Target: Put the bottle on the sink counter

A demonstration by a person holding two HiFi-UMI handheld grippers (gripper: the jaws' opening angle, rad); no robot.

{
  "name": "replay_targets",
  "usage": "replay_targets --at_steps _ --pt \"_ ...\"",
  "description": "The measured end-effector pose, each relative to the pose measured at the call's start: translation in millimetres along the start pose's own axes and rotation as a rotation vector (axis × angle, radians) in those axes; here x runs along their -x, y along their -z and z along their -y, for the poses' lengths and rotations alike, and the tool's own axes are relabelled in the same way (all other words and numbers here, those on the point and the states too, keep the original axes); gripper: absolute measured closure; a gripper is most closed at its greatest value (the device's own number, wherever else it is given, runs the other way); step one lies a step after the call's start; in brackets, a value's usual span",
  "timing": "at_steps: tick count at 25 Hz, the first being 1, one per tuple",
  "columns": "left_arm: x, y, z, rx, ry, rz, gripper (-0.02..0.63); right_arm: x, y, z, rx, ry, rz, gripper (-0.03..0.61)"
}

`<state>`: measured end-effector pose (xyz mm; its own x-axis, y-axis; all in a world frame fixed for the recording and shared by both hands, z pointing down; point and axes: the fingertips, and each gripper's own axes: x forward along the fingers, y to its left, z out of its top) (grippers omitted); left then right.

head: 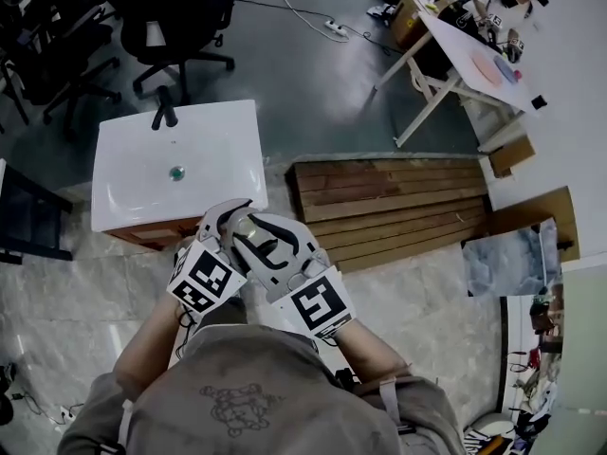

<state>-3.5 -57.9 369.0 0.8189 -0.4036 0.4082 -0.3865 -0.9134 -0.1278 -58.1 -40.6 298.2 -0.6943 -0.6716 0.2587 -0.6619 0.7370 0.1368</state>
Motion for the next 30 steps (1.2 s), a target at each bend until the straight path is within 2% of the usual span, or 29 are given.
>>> replay_targets --at_steps 4,14,23,30 --pt "-7 -1 -28 0.031 0.042 0.029 0.287 -28 -4 18 -0.027 0.017 0.000 0.445" --pt "-23 12 -99 0.001 0.057 0.021 0.287 -91 -5 57 -0.031 0.057 -0.029 0.445" --pt "-46 5 -115 -0.016 0.082 0.025 0.287 -98 -1 86 -0.037 0.083 -0.049 0.445" --pt "-54 7 -118 0.001 0.060 0.020 0.287 -98 4 92 -0.037 0.053 -0.052 0.445"
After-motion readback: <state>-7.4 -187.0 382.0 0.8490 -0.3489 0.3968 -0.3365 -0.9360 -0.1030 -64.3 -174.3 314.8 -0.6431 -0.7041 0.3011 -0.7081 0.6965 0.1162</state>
